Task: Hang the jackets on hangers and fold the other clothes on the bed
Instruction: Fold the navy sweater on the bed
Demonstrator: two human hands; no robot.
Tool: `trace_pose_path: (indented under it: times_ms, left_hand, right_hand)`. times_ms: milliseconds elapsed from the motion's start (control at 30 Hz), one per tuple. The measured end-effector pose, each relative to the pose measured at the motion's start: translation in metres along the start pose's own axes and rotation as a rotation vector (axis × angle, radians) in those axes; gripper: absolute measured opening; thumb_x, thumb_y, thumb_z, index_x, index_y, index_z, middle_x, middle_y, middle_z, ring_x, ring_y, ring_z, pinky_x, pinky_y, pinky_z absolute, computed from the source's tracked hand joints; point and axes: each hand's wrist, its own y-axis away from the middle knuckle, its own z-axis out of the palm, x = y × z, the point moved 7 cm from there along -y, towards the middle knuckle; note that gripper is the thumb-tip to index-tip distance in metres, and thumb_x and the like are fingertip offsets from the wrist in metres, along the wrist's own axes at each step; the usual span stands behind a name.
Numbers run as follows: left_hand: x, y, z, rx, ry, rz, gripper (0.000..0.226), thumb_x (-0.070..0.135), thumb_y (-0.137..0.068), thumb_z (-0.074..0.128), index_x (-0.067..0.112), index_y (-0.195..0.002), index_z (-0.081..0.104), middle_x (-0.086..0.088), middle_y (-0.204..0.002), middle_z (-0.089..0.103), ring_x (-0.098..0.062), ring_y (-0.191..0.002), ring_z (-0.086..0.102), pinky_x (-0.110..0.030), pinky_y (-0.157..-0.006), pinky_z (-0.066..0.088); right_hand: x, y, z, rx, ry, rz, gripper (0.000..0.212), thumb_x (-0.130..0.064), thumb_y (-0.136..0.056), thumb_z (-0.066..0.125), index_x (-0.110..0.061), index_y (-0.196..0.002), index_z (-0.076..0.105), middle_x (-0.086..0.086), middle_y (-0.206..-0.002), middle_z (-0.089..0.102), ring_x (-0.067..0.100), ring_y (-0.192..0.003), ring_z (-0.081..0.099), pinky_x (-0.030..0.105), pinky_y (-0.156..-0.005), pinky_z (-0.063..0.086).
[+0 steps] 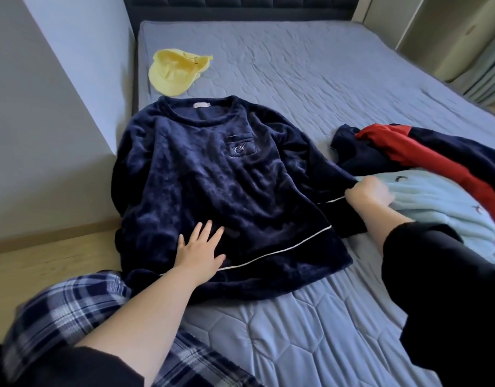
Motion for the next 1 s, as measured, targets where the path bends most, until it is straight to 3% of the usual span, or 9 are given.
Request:
trace_pose_path:
  times_ms: [100,200,333,467,600,667,800,900,1000]
  left_hand:
    - [-0.001,-0.001,-0.001,-0.012,0.020,0.006,0.068,0.048,-0.098,0.038,0.034,-0.152,-0.001,0.004,-0.160,-0.013,-0.018,-0.147,-0.012,-0.052,-0.116,0.006]
    - [-0.002,-0.003,0.000,-0.022,0.011,0.007,0.067,0.048,-0.098,0.037,0.033,-0.152,-0.001,0.004,-0.160,-0.013,-0.019,-0.147,-0.011,-0.052,-0.116,0.006]
    - [-0.001,-0.004,0.000,-0.027,0.019,-0.002,0.066,0.046,-0.098,0.038,0.033,-0.152,0.002,0.005,-0.160,-0.011,-0.019,-0.147,-0.010,-0.052,-0.116,0.007]
    - [-0.007,-0.006,-0.016,0.057,0.316,-0.031,0.052,0.031,-0.096,0.048,0.028,-0.147,0.034,0.005,-0.159,0.016,-0.016,-0.146,0.013,-0.039,-0.117,0.019]
    - [-0.036,-0.003,-0.040,0.223,1.301,-0.313,0.025,0.015,-0.098,0.047,0.012,-0.102,0.071,-0.007,-0.108,0.067,-0.022,-0.109,0.059,-0.026,-0.090,0.043]
    - [-0.047,0.003,-0.037,0.245,1.803,-0.491,0.036,0.025,-0.100,0.043,0.011,-0.085,0.072,-0.009,-0.083,0.068,-0.023,-0.087,0.065,-0.025,-0.081,0.051]
    - [-0.055,0.006,-0.033,0.199,1.920,-0.552,0.046,0.055,-0.091,0.052,0.013,-0.102,0.066,-0.009,-0.094,0.069,-0.026,-0.090,0.063,-0.038,-0.086,0.051]
    - [-0.048,0.003,-0.037,0.182,1.722,-0.499,0.035,0.025,-0.087,0.067,0.015,-0.119,0.058,-0.011,-0.104,0.066,-0.028,-0.095,0.062,-0.041,-0.091,0.050]
    - [-0.043,0.006,-0.045,0.132,1.682,-0.542,0.014,-0.005,-0.083,0.051,0.004,-0.093,0.056,-0.011,-0.067,0.054,-0.022,-0.057,0.055,-0.025,-0.055,0.048]
  right_hand:
    - [-0.023,-0.015,-0.068,0.326,-0.203,-0.022,0.043,-0.026,-0.084,0.058,-0.006,-0.121,0.048,0.018,-0.124,0.055,0.037,-0.117,0.050,0.048,-0.099,0.033]
    - [-0.054,-0.020,-0.110,0.360,-0.414,-0.037,0.034,-0.020,-0.086,0.052,-0.008,-0.117,0.043,0.017,-0.113,0.062,0.038,-0.106,0.058,0.041,-0.089,0.041]
    - [-0.129,0.016,-0.140,0.365,-0.436,-0.292,0.026,-0.017,-0.084,0.050,-0.009,-0.109,0.046,0.016,-0.107,0.061,0.037,-0.097,0.058,0.037,-0.072,0.038]
    - [-0.216,0.098,-0.127,0.113,-0.395,-0.684,0.025,-0.014,-0.077,0.059,-0.011,-0.101,0.055,0.006,-0.095,0.060,0.027,-0.087,0.055,0.031,-0.067,0.038]
    - [-0.260,0.207,-0.065,-0.612,-0.211,-1.175,0.047,-0.034,-0.080,0.073,-0.018,-0.122,0.059,-0.007,-0.109,0.061,0.015,-0.096,0.062,0.025,-0.085,0.050]
    - [-0.254,0.223,-0.035,-0.791,-0.152,-1.154,0.051,-0.038,-0.089,0.064,-0.015,-0.133,0.051,-0.003,-0.120,0.059,0.018,-0.088,0.062,0.019,-0.076,0.048]
    - [-0.224,0.188,0.020,-0.786,-0.262,-0.785,0.026,-0.017,-0.094,0.054,0.001,-0.110,0.062,0.013,-0.087,0.059,0.023,-0.073,0.057,0.027,-0.055,0.043]
    - [-0.183,0.167,0.061,-0.806,-0.276,-0.489,0.017,-0.013,-0.091,0.046,-0.002,-0.087,0.059,0.015,-0.073,0.053,0.026,-0.065,0.052,0.028,-0.050,0.039]
    - [-0.153,0.173,0.092,-0.900,-0.434,-0.246,0.029,-0.034,-0.096,0.049,-0.009,-0.101,0.061,0.007,-0.083,0.055,0.022,-0.071,0.055,0.026,-0.056,0.041]
